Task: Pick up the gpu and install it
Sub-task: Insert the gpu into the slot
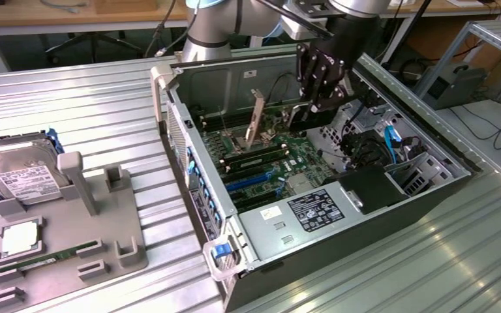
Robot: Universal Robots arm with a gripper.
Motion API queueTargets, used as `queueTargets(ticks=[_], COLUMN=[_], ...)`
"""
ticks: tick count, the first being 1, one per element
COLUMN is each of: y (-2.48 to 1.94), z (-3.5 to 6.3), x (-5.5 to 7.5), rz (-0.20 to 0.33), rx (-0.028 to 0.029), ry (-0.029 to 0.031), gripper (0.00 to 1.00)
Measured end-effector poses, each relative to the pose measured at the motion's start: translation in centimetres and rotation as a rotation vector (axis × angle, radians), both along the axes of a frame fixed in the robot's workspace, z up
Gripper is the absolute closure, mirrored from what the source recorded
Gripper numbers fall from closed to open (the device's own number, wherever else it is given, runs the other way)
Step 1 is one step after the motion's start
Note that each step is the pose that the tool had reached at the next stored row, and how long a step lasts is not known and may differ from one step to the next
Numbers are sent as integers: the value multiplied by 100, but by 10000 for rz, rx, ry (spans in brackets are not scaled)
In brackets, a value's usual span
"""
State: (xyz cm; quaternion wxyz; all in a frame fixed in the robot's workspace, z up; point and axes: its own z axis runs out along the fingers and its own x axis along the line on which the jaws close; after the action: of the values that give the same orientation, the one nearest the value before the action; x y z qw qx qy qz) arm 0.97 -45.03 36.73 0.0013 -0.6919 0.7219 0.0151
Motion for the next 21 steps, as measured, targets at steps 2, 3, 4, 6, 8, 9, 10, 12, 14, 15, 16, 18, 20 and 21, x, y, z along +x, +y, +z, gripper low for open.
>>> queueTargets(ticks=[2,3,4,6,8,9,10,12,14,15,16,18,20,21], y=[9,14,18,18,18,18,18,18,18,18,18,18,18,18], z=[-1,-3,-9,-37,-76,-100,-114,-145,-167,-167,-168,-168,-168,-168], x=[-21,-42,-75,-115,-150,-172,-186,-209,-220,-220,-220,-220,-220,-220], rz=[1,1,1,0,2,4,6,8,9,9,9,9,9,9], rx=[0,0,1,0,-1,0,0,0,-2,-3,-1,0,0,0], ry=[0,-1,-3,-11,-34,-54,-67,-92,-98,-98,-99,-99,-99,-99], gripper=[73,73,73,73,73,73,73,73,73,73,73,73,73,73])
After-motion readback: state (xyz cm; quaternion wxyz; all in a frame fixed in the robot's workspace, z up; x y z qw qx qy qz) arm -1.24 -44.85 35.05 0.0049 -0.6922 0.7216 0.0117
